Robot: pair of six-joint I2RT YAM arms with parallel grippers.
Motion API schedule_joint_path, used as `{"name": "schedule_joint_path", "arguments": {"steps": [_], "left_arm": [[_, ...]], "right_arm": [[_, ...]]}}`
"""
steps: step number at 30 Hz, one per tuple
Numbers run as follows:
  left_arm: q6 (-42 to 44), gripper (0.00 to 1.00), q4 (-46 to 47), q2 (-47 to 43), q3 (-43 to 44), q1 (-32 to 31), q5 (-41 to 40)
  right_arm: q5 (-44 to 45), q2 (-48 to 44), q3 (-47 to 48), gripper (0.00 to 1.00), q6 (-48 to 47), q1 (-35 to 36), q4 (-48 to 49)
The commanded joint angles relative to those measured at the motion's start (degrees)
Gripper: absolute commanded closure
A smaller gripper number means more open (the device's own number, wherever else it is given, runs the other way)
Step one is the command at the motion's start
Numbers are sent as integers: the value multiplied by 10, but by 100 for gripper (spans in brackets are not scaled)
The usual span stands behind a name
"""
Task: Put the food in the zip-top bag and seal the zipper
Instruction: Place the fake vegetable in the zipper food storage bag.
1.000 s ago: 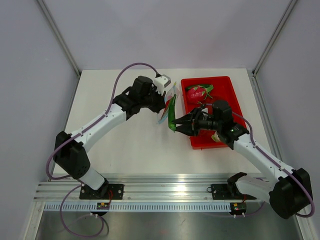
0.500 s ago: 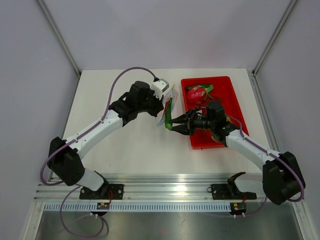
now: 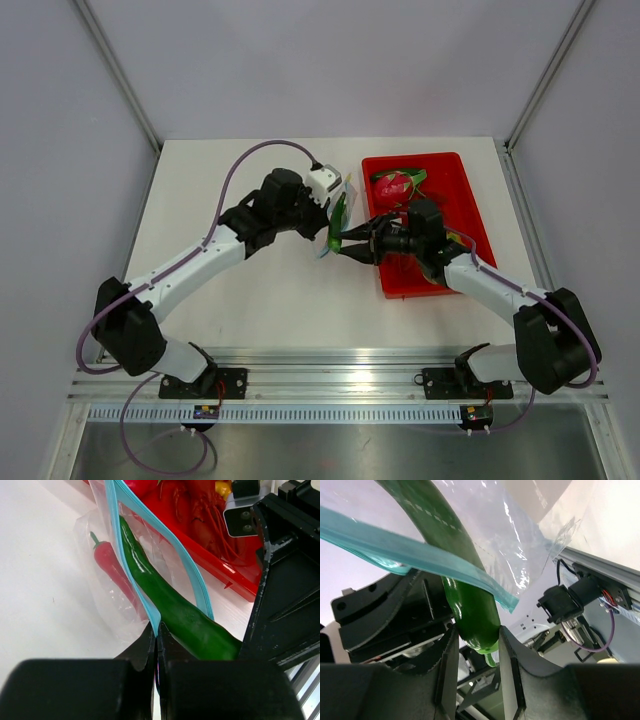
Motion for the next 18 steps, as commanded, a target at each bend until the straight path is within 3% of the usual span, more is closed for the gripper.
{"name": "schedule_joint_path", "arguments": {"steps": [1, 4, 14, 15, 16, 17, 18], "left_arm": [[6, 100, 25, -31, -8, -4, -5], [5, 100, 27, -41, -14, -4, 4], [6, 100, 11, -56, -17, -6, 23], [5, 100, 11, -56, -17, -7, 25], [5, 100, 9, -55, -16, -8, 27], [5, 100, 7, -53, -15, -8, 27], [4, 100, 6, -52, -15, -8, 27]], "right_arm": [[29, 4, 42, 100, -20, 0, -20], [51, 18, 72, 100, -72, 0, -85], [107, 53, 110, 98, -117, 0, -122], [113, 53, 121, 91, -125, 0, -130], [118, 52, 126, 78, -144, 0, -132], [128, 48, 134, 58, -155, 0, -161], [133, 46, 152, 49, -168, 0, -175]]}}
